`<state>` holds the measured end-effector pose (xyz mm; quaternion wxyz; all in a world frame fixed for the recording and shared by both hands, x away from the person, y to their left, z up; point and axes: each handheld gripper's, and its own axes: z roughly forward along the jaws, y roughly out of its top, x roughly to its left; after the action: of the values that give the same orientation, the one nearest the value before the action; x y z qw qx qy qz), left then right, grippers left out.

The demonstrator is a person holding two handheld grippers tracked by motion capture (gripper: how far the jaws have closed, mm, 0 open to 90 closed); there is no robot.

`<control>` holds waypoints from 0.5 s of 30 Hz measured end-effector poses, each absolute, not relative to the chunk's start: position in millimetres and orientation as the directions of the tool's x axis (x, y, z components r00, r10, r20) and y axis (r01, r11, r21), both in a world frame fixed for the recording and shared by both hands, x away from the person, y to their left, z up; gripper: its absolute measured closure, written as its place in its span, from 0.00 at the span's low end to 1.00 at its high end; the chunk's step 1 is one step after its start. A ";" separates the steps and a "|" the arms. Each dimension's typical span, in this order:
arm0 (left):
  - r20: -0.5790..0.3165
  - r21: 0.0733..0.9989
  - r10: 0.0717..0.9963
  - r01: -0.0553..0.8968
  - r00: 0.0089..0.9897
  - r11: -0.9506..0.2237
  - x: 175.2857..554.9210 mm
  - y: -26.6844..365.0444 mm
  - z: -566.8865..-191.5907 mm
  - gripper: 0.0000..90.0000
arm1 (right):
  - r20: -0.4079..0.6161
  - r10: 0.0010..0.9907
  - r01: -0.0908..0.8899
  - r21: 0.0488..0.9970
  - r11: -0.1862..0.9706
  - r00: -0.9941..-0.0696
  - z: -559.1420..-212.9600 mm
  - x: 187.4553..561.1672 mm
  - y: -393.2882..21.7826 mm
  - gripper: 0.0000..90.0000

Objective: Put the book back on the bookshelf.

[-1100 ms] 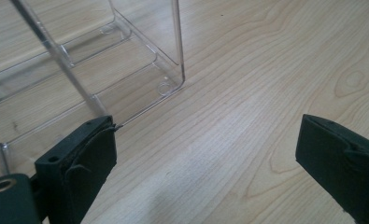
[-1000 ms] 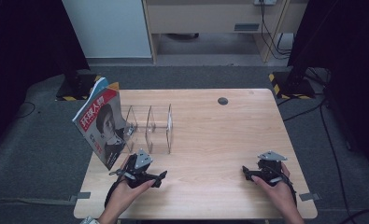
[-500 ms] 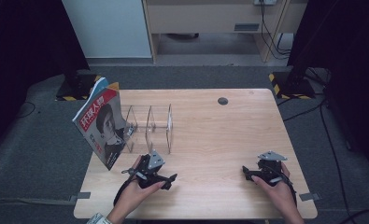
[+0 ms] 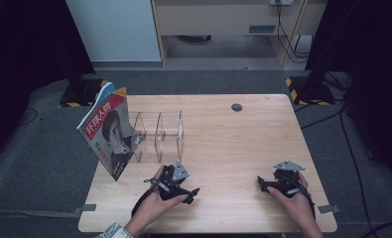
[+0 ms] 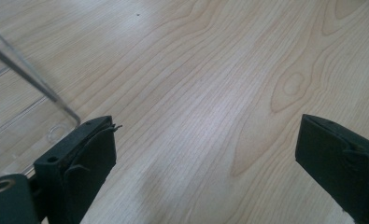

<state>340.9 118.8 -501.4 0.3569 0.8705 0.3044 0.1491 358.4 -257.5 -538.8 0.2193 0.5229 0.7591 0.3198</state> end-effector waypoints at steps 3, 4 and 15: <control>0.040 0.708 0.626 0.420 0.779 -0.568 343.6 113.2 -503.0 0.05 | 0.002 0.934 0.653 0.715 0.248 -0.357 -538.8 358.4 -257.5 0.07; 0.040 0.708 0.626 0.420 0.779 -0.568 343.6 113.2 -503.0 0.05 | 0.002 0.934 0.653 0.715 0.248 -0.357 -538.8 358.4 -257.5 0.07; 0.040 0.702 0.611 0.413 0.791 -0.580 348.0 100.2 -506.8 0.05 | 0.002 0.934 0.653 0.715 0.249 -0.357 -538.8 358.4 -257.5 0.06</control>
<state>348.0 100.2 -506.8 0.3534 0.8777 0.2916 0.1403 358.4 -257.5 -538.8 0.2193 0.5227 0.7592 0.3199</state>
